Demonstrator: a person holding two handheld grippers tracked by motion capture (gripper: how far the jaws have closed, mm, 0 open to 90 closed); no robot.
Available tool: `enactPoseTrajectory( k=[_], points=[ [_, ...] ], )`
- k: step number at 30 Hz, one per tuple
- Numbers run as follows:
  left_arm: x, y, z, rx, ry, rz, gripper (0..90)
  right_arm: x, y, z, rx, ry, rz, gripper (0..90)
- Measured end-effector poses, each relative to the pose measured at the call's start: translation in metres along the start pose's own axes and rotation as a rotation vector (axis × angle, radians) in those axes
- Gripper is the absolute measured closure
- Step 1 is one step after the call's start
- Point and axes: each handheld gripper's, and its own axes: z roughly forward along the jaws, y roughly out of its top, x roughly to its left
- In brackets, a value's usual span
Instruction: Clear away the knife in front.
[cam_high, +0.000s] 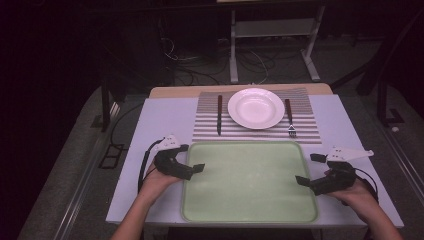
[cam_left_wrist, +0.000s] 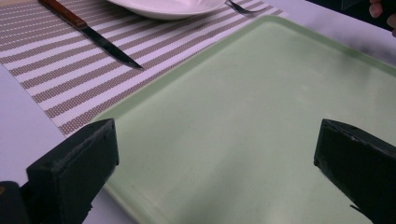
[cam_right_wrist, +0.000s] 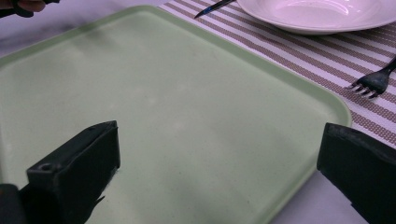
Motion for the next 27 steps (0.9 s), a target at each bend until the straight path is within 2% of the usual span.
enactPoseTrajectory(
  k=[27],
  points=[
    [0.012,0.017,0.023,-0.010,0.008,0.006,0.0,0.000,-0.001,0.001,0.003,0.003,0.004,0.0]
  ],
)
